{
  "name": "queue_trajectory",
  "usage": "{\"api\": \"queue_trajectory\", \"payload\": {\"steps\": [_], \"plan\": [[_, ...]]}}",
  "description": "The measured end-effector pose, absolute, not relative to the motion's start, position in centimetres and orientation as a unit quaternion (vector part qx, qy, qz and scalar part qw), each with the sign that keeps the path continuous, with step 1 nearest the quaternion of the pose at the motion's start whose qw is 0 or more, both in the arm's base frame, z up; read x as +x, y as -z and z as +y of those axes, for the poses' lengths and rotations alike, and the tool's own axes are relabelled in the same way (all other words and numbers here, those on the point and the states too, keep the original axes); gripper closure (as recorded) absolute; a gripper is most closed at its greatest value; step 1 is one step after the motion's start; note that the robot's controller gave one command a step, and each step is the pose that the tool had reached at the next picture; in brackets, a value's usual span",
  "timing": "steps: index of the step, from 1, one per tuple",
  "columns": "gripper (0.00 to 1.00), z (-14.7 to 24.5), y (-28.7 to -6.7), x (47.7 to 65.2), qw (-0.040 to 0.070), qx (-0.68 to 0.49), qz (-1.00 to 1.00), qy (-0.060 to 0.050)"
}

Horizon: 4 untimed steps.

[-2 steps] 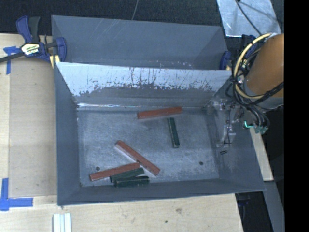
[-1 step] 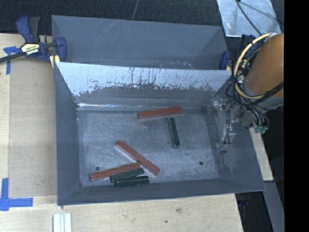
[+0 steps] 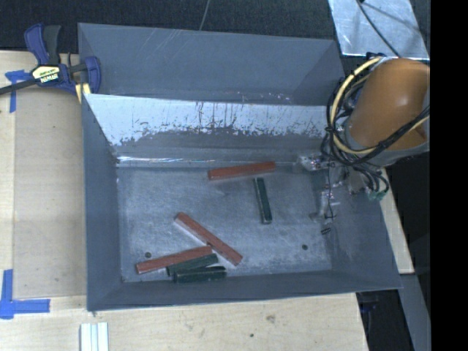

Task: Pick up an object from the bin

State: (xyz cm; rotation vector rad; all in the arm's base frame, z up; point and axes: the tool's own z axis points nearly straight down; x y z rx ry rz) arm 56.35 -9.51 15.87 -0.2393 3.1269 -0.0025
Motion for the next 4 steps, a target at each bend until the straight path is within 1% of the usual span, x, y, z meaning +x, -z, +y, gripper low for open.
{"api": "queue_trajectory", "payload": {"steps": [1,2,3,4], "plan": [[0.00,-4.2,-13.9,60.0,0.004,-0.220,0.975,0.001],[0.00,-4.9,-12.5,60.3,0.003,-0.358,0.934,0.001],[0.00,-3.4,-6.9,61.0,0.001,-0.459,0.889,0.000],[1.00,-2.9,-7.1,60.8,0.002,-0.507,0.862,0.000]]}}
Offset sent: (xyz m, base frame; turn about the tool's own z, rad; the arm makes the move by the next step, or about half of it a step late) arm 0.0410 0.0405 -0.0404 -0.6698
